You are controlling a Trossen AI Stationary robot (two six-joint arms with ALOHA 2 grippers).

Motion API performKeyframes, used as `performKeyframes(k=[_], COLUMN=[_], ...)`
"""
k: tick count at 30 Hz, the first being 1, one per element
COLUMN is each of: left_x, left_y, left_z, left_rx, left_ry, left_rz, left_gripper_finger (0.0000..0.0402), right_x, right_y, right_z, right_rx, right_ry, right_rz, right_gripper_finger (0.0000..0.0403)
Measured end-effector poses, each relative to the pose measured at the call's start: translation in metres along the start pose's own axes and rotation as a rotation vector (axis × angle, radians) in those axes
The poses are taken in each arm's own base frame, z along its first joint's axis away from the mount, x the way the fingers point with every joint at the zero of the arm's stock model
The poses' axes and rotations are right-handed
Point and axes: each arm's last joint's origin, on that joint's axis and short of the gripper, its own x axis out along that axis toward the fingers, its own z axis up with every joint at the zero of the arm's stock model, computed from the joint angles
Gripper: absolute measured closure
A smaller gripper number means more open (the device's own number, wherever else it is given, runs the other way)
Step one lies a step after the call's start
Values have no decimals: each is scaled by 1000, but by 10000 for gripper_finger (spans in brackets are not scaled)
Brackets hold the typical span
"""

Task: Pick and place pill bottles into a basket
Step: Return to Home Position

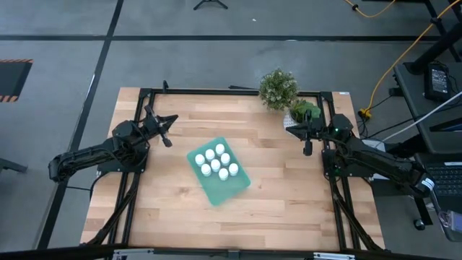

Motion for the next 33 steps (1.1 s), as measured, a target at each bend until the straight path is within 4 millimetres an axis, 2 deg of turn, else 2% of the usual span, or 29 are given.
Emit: performKeyframes(k=[5, 10, 16, 19, 28, 33], left_x=[0, 0, 0, 0, 0, 0], left_y=[0, 0, 0, 0, 0, 0], left_z=[0, 0, 0, 0, 0, 0], left_rx=[0, 0, 0, 0, 0, 0], left_ry=[0, 0, 0, 0, 0, 0], left_rz=[0, 0, 0, 0, 0, 0], left_gripper_finger=[391, 394, 389, 392, 393, 389], right_x=[1, 5, 3, 1, -11, -16], right_y=[4, 27, 49, 56, 68, 73], right_z=[0, 5, 5, 2, -2, 2], right_rx=[-1, -135, -48, -51, -54, -46], right_ry=[3, -48, -47, -23, 5, -60], right_rz=[26, 144, 22, 49, 167, 204], right_gripper_finger=[393, 393, 393, 393, 393, 393])
